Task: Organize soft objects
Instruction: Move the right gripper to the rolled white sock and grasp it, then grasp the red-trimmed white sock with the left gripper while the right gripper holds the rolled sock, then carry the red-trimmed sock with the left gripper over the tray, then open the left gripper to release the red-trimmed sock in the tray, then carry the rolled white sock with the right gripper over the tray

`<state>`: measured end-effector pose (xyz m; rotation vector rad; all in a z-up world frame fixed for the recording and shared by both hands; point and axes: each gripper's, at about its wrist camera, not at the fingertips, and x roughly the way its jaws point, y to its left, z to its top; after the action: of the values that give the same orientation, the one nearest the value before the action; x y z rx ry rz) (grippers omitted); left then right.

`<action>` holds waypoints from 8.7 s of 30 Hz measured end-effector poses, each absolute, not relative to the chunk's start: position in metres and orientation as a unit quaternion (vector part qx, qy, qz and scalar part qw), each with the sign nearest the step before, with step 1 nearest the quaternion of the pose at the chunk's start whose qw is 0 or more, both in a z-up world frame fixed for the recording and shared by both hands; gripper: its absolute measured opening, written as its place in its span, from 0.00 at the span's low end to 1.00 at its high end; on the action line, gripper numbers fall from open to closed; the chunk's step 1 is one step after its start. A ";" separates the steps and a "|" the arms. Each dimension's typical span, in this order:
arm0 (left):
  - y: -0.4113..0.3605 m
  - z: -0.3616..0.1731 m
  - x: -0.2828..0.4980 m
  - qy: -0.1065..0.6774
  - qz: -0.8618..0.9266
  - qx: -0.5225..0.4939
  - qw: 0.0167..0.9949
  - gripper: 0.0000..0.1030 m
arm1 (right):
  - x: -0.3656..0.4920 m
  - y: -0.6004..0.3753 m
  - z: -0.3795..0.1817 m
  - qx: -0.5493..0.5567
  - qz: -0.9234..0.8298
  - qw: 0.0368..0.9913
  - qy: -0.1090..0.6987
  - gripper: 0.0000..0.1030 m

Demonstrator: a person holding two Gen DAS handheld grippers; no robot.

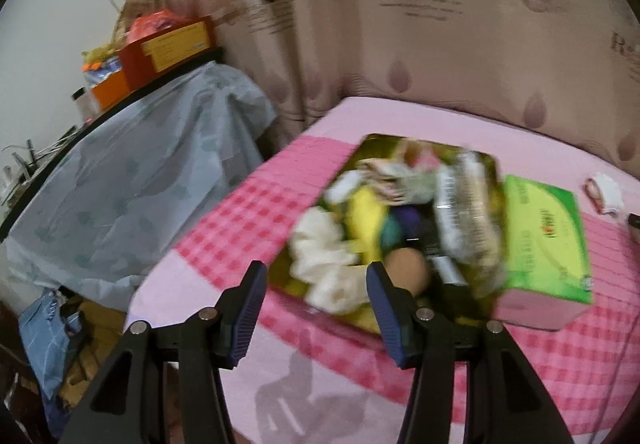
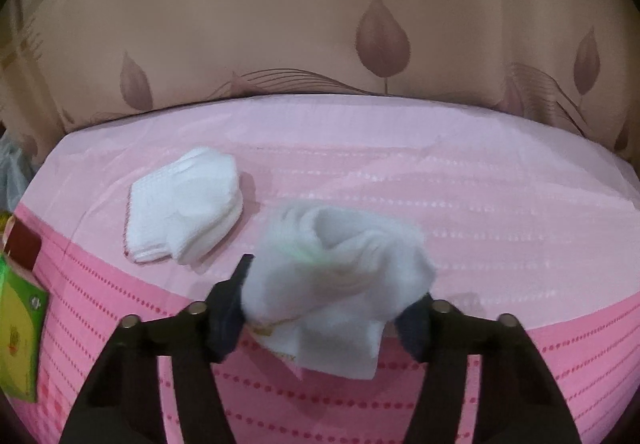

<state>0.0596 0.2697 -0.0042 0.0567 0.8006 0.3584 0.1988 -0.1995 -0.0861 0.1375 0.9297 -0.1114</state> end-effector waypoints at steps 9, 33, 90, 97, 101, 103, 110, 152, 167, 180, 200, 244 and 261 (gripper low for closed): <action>0.183 0.006 0.080 0.379 0.069 0.039 0.922 0.51 | 0.165 -0.215 -0.074 0.045 -0.053 0.902 0.426 0.45; -0.032 -0.024 0.192 0.429 -0.131 0.053 0.892 0.62 | 0.058 -0.318 -0.076 0.033 -0.135 0.885 0.445 0.45; -0.058 -0.081 0.275 0.476 -0.150 0.043 0.866 0.29 | 0.059 -0.314 -0.077 0.040 -0.127 0.881 0.453 0.49; -0.050 -0.055 0.236 0.467 -0.139 0.038 0.872 0.29 | 0.060 -0.315 -0.078 0.041 -0.127 0.881 0.453 0.49; -0.044 -0.039 0.206 0.449 -0.131 0.057 0.882 0.29 | 0.059 -0.313 -0.079 0.043 -0.128 0.882 0.452 0.50; -0.041 -0.030 0.191 0.443 -0.125 0.063 0.886 0.29 | 0.059 -0.314 -0.081 0.044 -0.128 0.882 0.452 0.50; -0.020 0.004 0.145 0.417 -0.125 0.069 0.898 0.29 | 0.057 -0.314 -0.084 0.046 -0.128 0.882 0.452 0.50; 0.232 -0.013 0.178 0.452 0.084 0.012 0.888 0.30 | 0.058 -0.316 -0.080 0.046 -0.130 0.881 0.453 0.51; 0.246 -0.032 0.185 0.459 0.085 0.021 0.884 0.42 | 0.058 -0.318 -0.080 0.044 -0.130 0.881 0.453 0.53; 0.238 0.007 0.160 0.433 0.048 0.042 0.899 0.45 | 0.059 -0.320 -0.081 0.043 -0.133 0.880 0.454 0.54; 0.252 0.024 0.040 0.366 0.130 0.108 0.915 0.45 | 0.058 -0.323 -0.078 0.052 -0.130 0.881 0.453 0.50; 0.320 0.009 0.033 0.392 0.208 0.001 0.896 0.45 | 0.065 0.064 0.018 -0.090 0.218 0.887 0.398 0.43; 0.334 0.011 0.032 0.392 0.211 -0.032 0.895 0.45 | 0.084 0.176 -0.014 -0.114 0.295 0.852 0.418 0.43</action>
<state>0.0319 0.3337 0.0105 -0.0657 0.8123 0.4367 0.0842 0.1763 -0.0140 -0.2391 0.8789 0.6213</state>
